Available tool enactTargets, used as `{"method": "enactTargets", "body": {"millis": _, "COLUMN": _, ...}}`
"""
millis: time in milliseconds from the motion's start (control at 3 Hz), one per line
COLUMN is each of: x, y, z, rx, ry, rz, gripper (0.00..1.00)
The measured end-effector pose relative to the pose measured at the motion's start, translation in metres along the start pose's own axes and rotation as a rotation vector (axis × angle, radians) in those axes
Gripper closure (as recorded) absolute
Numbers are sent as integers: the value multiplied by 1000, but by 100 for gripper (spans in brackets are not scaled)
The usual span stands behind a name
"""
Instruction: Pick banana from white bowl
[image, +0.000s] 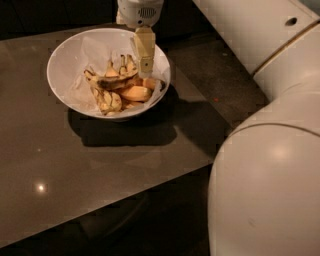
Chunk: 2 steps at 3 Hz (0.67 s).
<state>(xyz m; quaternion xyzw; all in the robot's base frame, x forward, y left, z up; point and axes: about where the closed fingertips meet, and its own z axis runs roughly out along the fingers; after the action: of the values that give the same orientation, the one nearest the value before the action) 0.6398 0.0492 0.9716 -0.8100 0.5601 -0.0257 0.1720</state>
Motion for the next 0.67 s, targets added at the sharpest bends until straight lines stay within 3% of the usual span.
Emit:
{"method": "enactTargets", "body": {"millis": 333, "x": -6, "y": 3, "z": 5, "rx": -9, "ry": -19, "rz": 8, "gripper": 17}}
{"method": "enactTargets", "body": {"millis": 667, "x": -13, "y": 8, "z": 11, "rx": -19, "ry": -54, "rz": 22, "gripper": 23}}
